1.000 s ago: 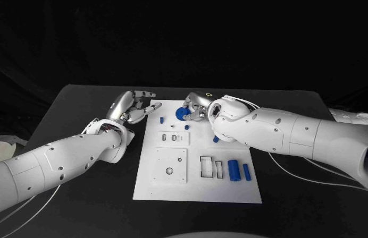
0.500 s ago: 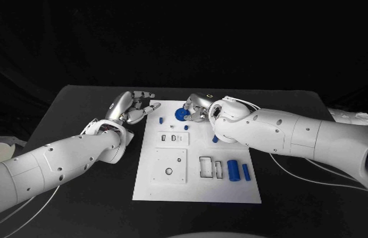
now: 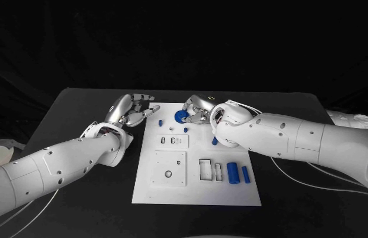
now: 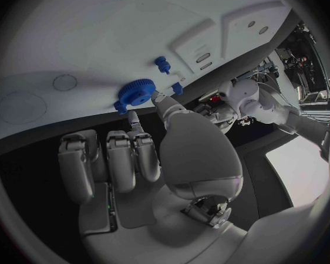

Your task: Assemble the parts on the task board

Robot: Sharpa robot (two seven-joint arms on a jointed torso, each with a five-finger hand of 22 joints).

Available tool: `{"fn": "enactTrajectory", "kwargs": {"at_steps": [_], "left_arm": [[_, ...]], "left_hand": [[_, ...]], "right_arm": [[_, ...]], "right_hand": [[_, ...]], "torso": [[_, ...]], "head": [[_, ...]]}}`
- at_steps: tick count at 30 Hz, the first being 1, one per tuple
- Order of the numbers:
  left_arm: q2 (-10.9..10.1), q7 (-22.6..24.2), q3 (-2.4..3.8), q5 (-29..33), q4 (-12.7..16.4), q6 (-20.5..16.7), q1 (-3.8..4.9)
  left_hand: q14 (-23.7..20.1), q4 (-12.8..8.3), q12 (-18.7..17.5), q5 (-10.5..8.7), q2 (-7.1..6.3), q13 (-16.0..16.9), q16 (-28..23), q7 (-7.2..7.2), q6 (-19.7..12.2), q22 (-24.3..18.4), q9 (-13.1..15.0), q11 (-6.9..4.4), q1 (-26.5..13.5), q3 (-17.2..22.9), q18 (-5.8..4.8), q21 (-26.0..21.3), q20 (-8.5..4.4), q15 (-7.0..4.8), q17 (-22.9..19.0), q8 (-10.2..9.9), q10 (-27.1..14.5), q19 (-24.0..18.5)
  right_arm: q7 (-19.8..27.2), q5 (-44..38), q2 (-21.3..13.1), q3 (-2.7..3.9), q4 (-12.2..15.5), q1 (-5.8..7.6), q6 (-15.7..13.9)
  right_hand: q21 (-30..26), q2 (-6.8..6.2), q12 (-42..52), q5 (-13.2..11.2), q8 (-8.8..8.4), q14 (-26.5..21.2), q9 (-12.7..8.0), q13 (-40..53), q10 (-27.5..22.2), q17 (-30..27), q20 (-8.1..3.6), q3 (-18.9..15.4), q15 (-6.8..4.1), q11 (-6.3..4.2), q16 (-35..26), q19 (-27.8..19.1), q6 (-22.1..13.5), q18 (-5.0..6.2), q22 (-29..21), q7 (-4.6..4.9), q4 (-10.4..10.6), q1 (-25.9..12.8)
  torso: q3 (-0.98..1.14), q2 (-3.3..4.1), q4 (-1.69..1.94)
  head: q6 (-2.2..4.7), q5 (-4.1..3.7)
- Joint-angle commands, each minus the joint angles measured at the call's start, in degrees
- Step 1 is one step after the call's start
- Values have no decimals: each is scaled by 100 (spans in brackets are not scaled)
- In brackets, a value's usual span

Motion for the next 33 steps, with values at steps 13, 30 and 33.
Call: {"fn": "enactTrajectory", "kwargs": {"at_steps": [13,30,33], "left_arm": [[58,109,3,6,-45,-11,0],[145,195,-6,44,-111,-4,-8],[144,195,-6,45,-105,-2,-8]], "left_hand": [[597,-10,14,15,65,1507,14,9,22,1509,-7,19,-15,18,-84,14,29,27,1508,-28,606,602],[597,-9,14,15,69,1507,14,9,22,1509,-7,20,-15,15,-84,14,29,27,1508,-28,606,602],[597,-9,14,15,69,1507,14,9,22,1509,-7,20,-15,15,-84,14,29,27,1508,-28,606,602]], "right_arm": [[1415,2283,-1311,3,1384,250,-1932],[1477,2685,-2542,-80,2044,352,-664],[1406,2592,-2643,-97,2049,340,-539]], "right_hand": [[26,60,16,-153,54,587,56,1510,589,1507,22,-172,17,21,24,600,35,-39,1507,50,178,-196],[26,241,-2050,-209,13,587,184,-190,-1759,1507,-96,-231,-121,-243,24,600,-313,-39,1507,-123,221,310],[26,238,-3731,-243,7,587,195,-1528,-3093,1507,-125,-157,-149,-260,24,600,-423,-39,1507,-152,247,460]], "torso": [[4,-15,-20],[15,-8,-19],[9,1,-13]], "head": [[24,-7],[80,-119],[74,-187]]}}
